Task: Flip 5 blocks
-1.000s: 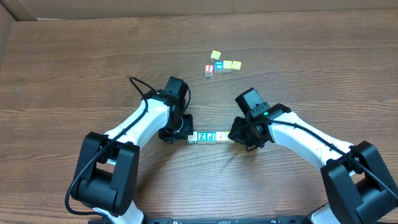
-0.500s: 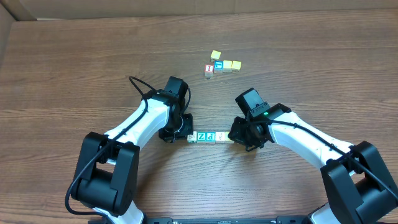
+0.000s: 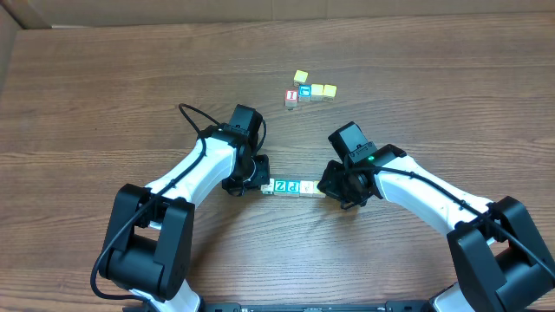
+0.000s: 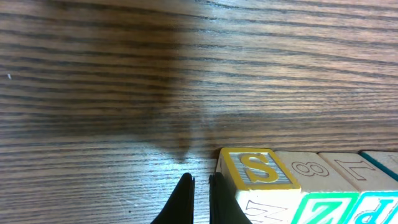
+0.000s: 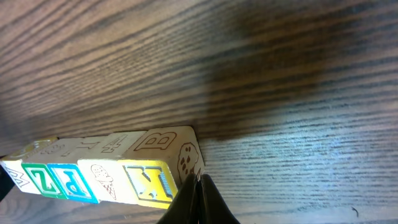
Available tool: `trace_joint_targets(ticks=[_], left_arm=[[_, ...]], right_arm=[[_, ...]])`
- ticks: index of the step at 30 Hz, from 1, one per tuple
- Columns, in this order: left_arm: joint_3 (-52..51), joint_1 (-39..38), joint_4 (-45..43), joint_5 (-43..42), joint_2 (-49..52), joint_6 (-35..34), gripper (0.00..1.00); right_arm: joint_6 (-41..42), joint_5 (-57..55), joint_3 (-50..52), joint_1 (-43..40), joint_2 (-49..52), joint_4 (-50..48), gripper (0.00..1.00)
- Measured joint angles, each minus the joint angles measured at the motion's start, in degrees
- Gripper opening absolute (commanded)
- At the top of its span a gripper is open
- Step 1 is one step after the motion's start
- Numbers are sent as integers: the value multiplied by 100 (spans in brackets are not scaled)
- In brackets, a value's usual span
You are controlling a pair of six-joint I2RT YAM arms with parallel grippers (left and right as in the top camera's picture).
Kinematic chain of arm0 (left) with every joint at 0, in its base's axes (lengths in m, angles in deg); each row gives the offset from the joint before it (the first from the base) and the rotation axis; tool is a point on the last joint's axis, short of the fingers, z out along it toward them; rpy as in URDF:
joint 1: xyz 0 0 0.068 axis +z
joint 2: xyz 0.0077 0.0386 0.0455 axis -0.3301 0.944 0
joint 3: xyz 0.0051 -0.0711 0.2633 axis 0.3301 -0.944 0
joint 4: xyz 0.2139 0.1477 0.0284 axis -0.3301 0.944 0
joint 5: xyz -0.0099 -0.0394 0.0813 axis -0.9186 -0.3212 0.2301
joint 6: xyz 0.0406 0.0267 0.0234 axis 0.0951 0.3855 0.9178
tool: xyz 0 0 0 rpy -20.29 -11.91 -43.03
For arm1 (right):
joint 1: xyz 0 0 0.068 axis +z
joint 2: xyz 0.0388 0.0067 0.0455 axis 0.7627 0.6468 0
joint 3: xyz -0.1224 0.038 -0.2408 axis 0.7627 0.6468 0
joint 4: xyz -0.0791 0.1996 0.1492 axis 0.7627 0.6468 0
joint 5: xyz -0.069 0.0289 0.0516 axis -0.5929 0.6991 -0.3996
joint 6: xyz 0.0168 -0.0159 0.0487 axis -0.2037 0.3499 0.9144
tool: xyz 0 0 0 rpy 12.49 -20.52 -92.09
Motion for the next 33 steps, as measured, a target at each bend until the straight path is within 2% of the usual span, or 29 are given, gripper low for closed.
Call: trace_joint_targets(ticks=[12, 33], left_arm=[[0, 0, -15, 79, 0, 0, 4], [0, 4, -337, 125, 0, 164, 4]], right_arm=[[68, -107, 11, -7, 0, -236, 4], [85, 31, 11, 17, 0, -79, 4]])
